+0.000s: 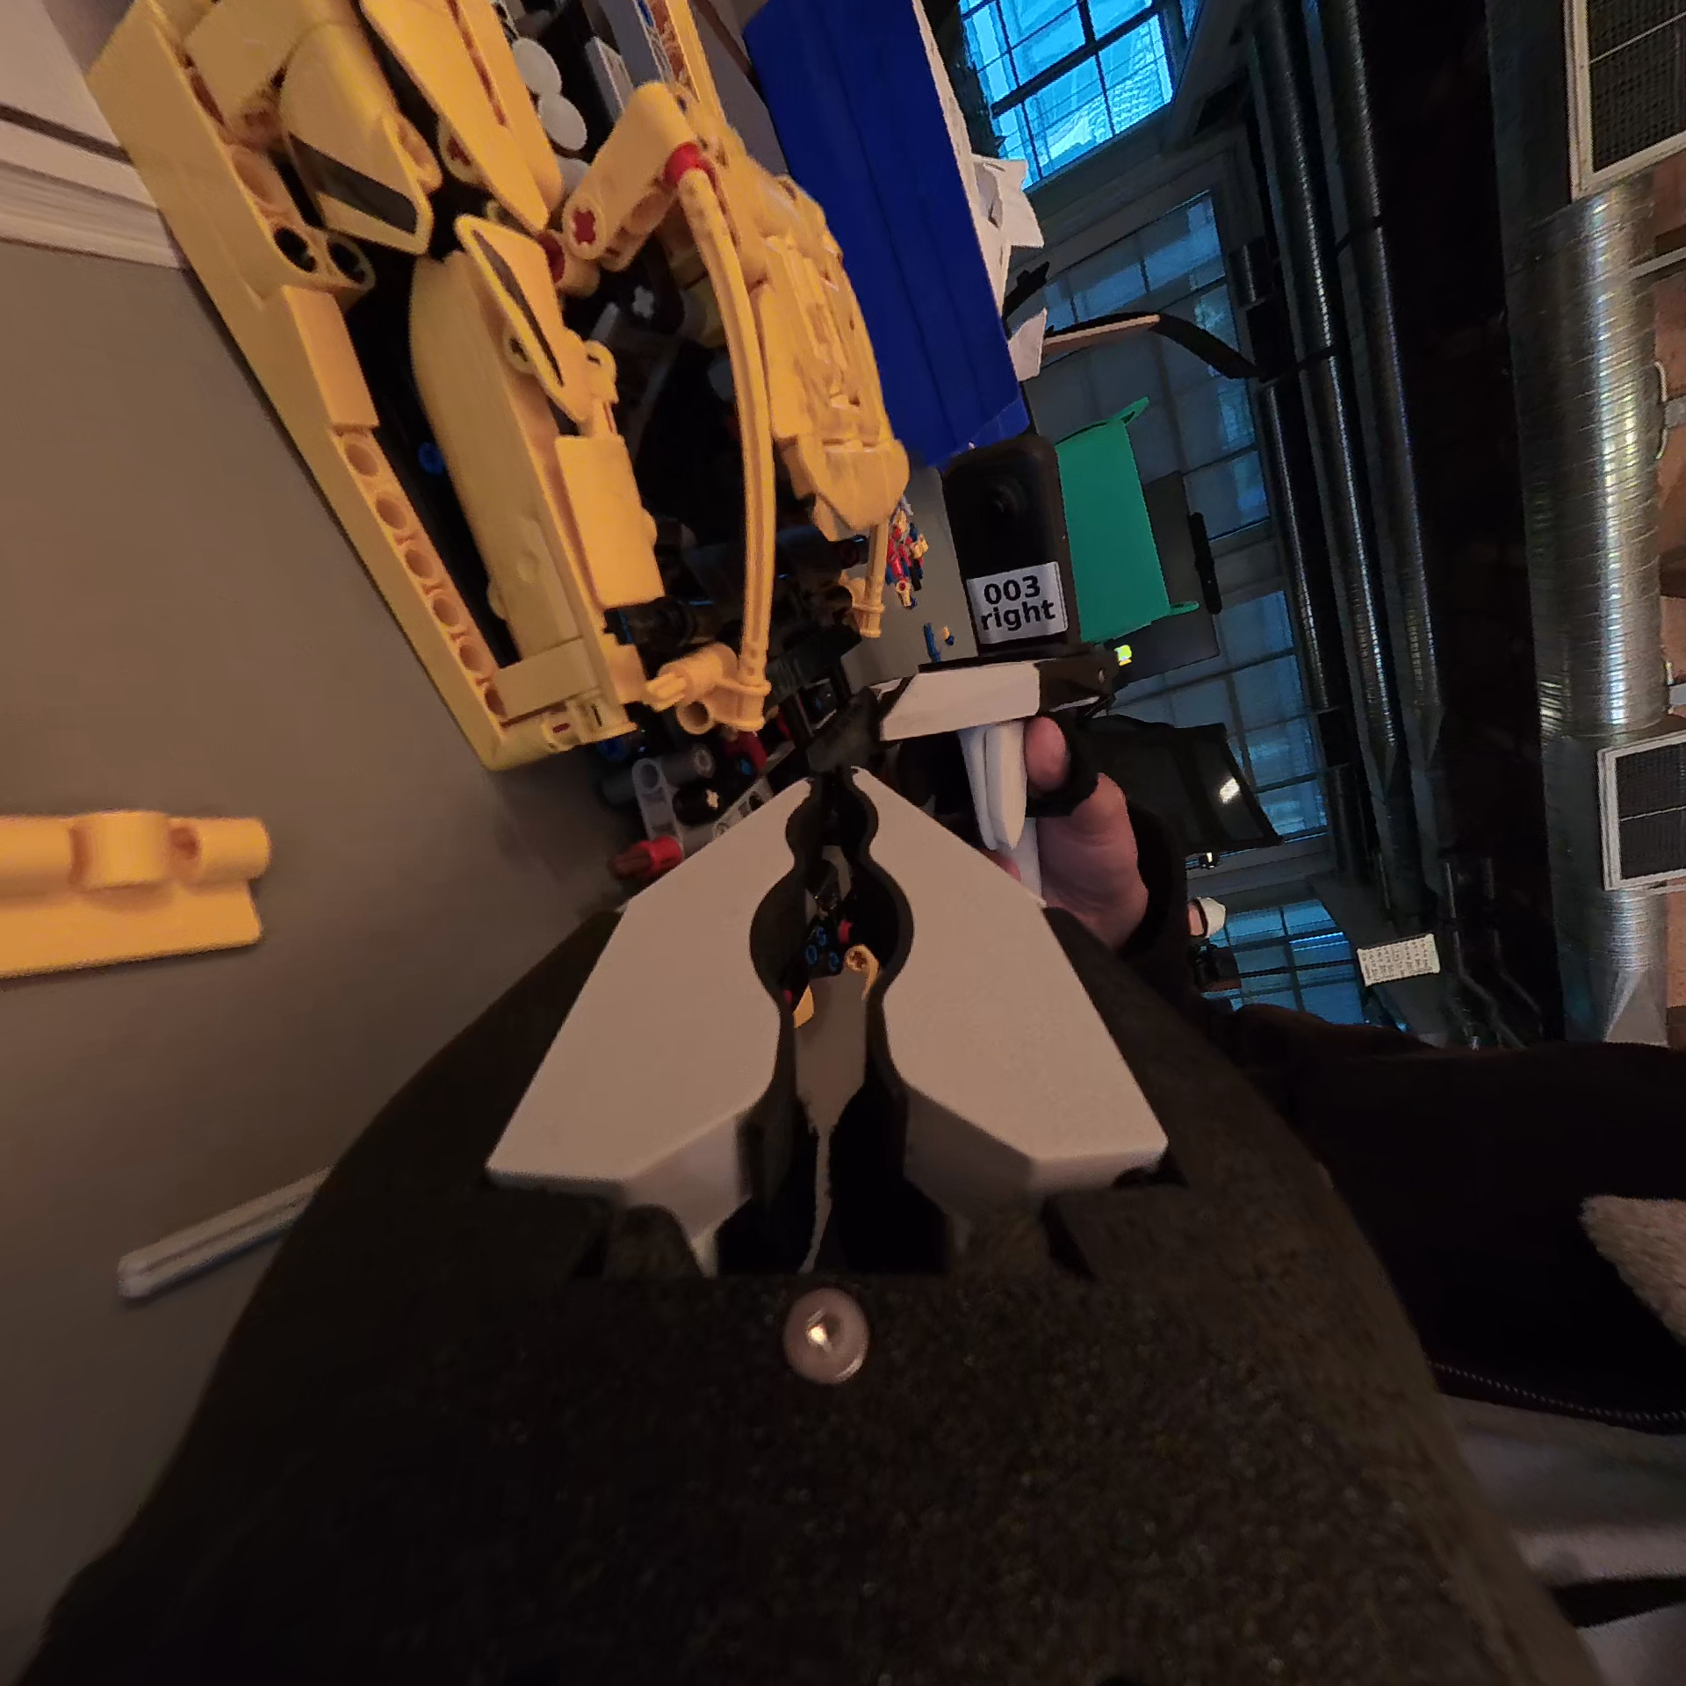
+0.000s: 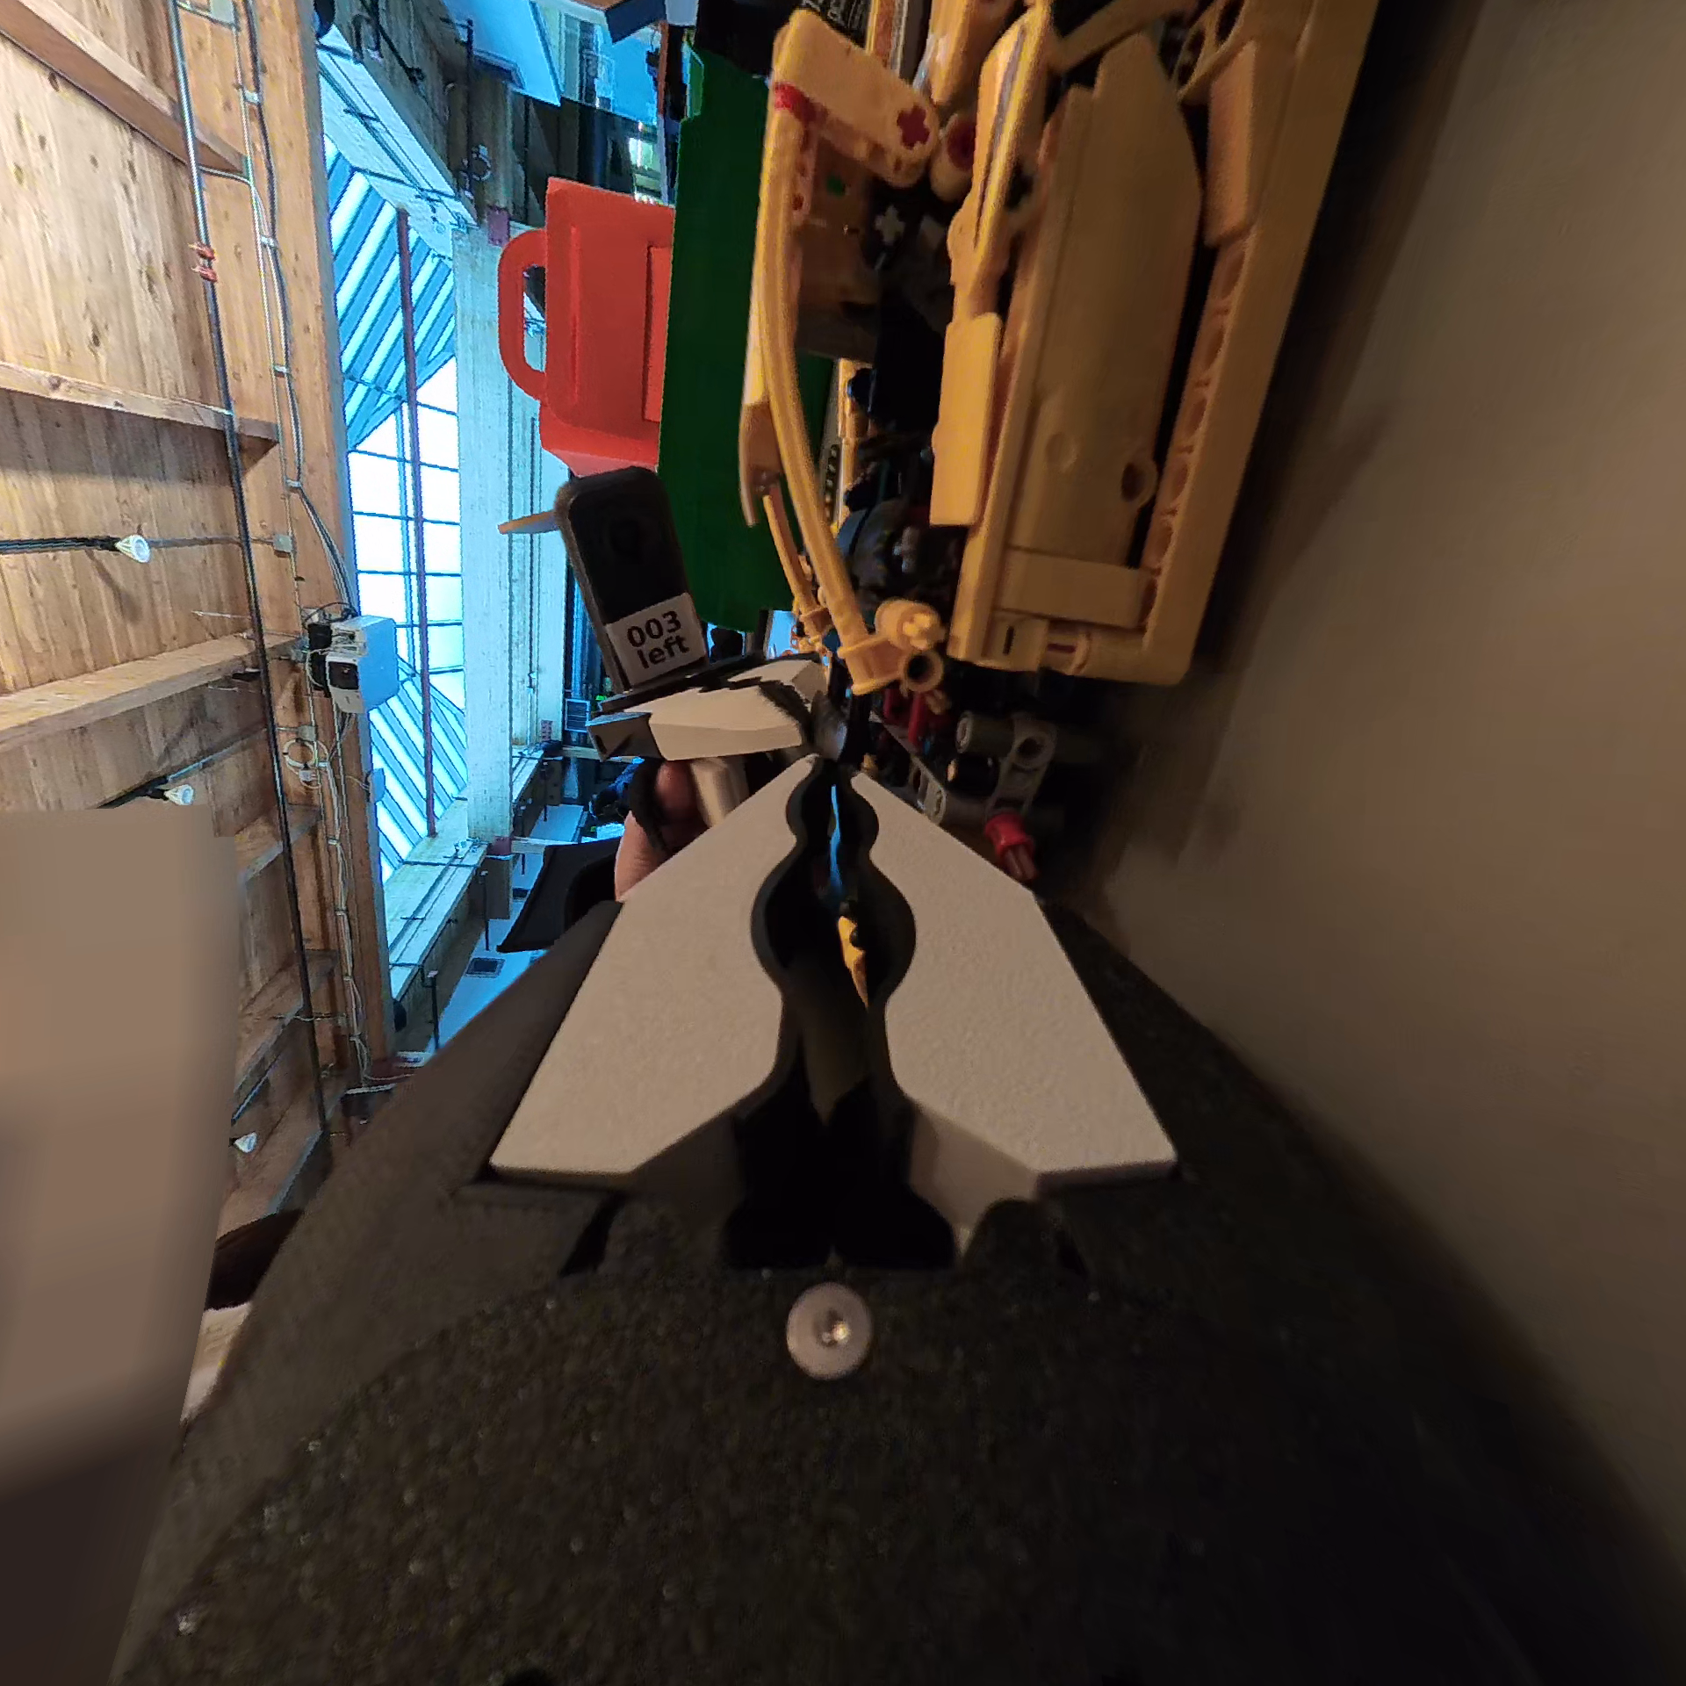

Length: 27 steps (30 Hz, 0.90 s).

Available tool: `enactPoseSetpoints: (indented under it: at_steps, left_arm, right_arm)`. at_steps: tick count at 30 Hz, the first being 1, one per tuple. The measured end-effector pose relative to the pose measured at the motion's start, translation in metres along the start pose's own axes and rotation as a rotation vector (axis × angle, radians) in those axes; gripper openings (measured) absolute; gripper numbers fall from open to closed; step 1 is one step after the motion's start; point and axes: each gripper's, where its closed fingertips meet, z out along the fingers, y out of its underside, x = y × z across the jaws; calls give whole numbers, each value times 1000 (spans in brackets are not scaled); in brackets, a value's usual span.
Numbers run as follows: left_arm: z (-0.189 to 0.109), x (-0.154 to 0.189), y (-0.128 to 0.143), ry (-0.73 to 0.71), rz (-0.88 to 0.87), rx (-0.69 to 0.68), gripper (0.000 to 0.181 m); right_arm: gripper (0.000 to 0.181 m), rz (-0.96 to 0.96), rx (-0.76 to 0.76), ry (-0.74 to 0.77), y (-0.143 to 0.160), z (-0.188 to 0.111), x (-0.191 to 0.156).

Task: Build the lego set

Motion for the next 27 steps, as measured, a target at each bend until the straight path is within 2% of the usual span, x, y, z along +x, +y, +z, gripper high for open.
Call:
enactPoseSetpoints:
  at_steps: [1,11,15,17,20,21,22,23,25,27]
  left_arm:
    - [0,0,0,6,-6,2,1]
    - [1,0,0,12,-1,9,1]
    - [1,0,0,6,7,10,1]
    - [0,0,0,7,5,11,1]
    - [0,0,1,7,5,11,1]
    - [0,0,1,6,6,12,1]
    - [0,0,1,5,8,11,1]
    - [0,0,1,3,10,11,1]
    - [0,0,1,-2,18,10,1]
    - [0,0,1,-1,18,10,1]
  right_arm:
    - [0,4,2,-3,0,0,0]
    - [6,-6,4,-17,-2,-4,0]
    - [16,-120,12,82,-2,-17,4]
    - [25,-278,46,132,-10,-29,-6]
    - [28,-797,-66,198,-13,-29,-44]
    - [37,-977,-142,223,-11,-24,-50]
    - [58,-1144,-220,220,-8,-17,-54]
    - [65,-1270,-308,225,-3,-11,-52]
    - [65,-1419,-504,368,-5,-5,-28]
    - [64,-1546,-577,449,-11,2,-16]
